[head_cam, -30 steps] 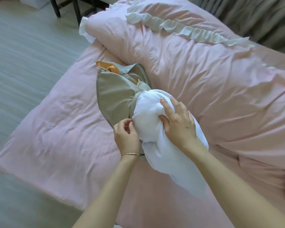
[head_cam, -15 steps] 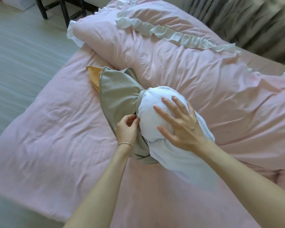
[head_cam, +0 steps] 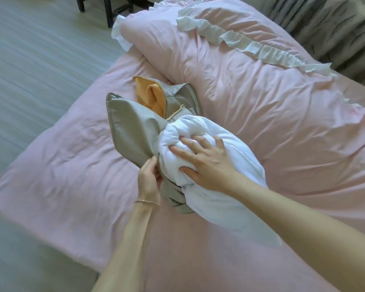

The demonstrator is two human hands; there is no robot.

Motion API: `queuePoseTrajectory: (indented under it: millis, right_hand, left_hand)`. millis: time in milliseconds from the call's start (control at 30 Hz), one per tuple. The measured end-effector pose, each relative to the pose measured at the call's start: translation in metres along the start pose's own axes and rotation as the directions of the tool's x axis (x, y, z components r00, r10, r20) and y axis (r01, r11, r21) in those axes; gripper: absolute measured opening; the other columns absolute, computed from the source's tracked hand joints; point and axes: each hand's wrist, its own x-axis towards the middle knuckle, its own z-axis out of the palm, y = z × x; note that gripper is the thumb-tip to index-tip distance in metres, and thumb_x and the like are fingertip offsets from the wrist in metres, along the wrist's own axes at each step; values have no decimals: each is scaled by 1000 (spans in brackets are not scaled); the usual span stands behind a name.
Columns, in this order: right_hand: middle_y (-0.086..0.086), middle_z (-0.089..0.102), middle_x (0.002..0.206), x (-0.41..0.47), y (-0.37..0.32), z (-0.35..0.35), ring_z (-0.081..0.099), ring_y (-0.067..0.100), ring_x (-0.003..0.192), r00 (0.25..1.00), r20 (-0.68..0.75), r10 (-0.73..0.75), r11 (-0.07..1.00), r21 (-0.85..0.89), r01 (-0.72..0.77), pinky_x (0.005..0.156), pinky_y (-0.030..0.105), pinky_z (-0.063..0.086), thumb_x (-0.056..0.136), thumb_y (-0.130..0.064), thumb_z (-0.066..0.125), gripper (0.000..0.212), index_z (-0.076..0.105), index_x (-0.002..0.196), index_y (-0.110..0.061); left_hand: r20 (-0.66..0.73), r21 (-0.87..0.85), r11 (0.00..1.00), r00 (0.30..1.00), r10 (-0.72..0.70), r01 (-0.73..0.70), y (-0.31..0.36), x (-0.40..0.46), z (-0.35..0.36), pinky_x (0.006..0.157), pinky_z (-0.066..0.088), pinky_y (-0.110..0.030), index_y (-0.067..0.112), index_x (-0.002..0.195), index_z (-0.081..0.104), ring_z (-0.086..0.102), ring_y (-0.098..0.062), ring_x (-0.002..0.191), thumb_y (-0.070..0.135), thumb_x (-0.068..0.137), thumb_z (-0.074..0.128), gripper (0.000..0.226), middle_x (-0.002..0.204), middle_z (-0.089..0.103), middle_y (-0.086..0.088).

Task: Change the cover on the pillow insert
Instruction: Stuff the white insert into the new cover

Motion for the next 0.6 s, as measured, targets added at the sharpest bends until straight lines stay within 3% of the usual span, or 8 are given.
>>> queuePoseTrajectory:
  millis: [100,167,200,267,367,467,533,600]
  right_hand:
    - [-2,65,104,31,-44,26,60,24,94,982,-5,-187,980,67,187,76,47,41,72,-37,63,40,62,109,-23]
    - [-3,65,77,45,-77,46,62,22,75,964,14,-265,960,93,263,69,44,46,43,-27,82,42,68,81,-16]
    - [-5,63,69,51,-94,54,61,20,68,954,45,-296,953,82,292,65,41,48,33,-26,83,43,67,71,-16]
    - [-6,62,66,62,-122,64,61,18,67,931,77,-358,932,88,351,65,39,48,31,-22,82,39,66,66,-15]
    - [0,64,75,64,-135,58,64,25,87,903,25,-429,887,202,416,79,50,43,51,-14,76,23,65,71,-9]
    - [1,67,101,45,-123,25,56,27,115,913,-97,-397,907,114,406,100,53,32,73,-26,55,32,68,98,-12]
    - [4,58,125,20,-111,6,46,31,126,957,-105,-270,951,124,282,102,60,30,80,-38,43,46,62,116,-19]
    - [6,43,142,-9,-102,-4,34,34,133,992,-91,-83,978,185,99,97,67,31,81,-52,44,55,52,129,-25]
  left_hand:
    - [-12,-7,996,996,89,-89,6,-2,-37,69,39,-29,7,80,57,50,-17,77,14,96,41,23,81,54,-10]
    - [-33,82,988,991,131,-128,3,-3,-58,64,35,-28,10,70,50,43,-15,69,13,94,44,25,71,46,-7]
    - [-88,105,985,986,145,-136,1,-4,-69,61,32,-28,14,65,46,38,-13,65,13,93,45,29,66,41,-4]
    - [-239,9,996,967,87,-87,-2,-5,-92,59,34,-26,14,65,49,41,-11,62,10,95,43,31,63,45,0]
    - [-315,-148,988,949,-9,-39,1,2,-116,57,45,-21,10,77,60,54,-10,61,10,97,41,27,59,61,3]
    - [-258,-23,1000,966,9,-16,6,11,-114,58,40,-25,12,69,54,48,-14,61,15,97,44,29,60,52,0]
    - [-257,81,996,965,42,-21,9,17,-108,63,36,-30,13,67,51,43,-20,67,19,95,48,29,65,46,-3]
    - [-241,126,991,968,69,-39,15,19,-102,63,37,-28,13,72,55,44,-17,65,17,93,52,21,65,48,-1]
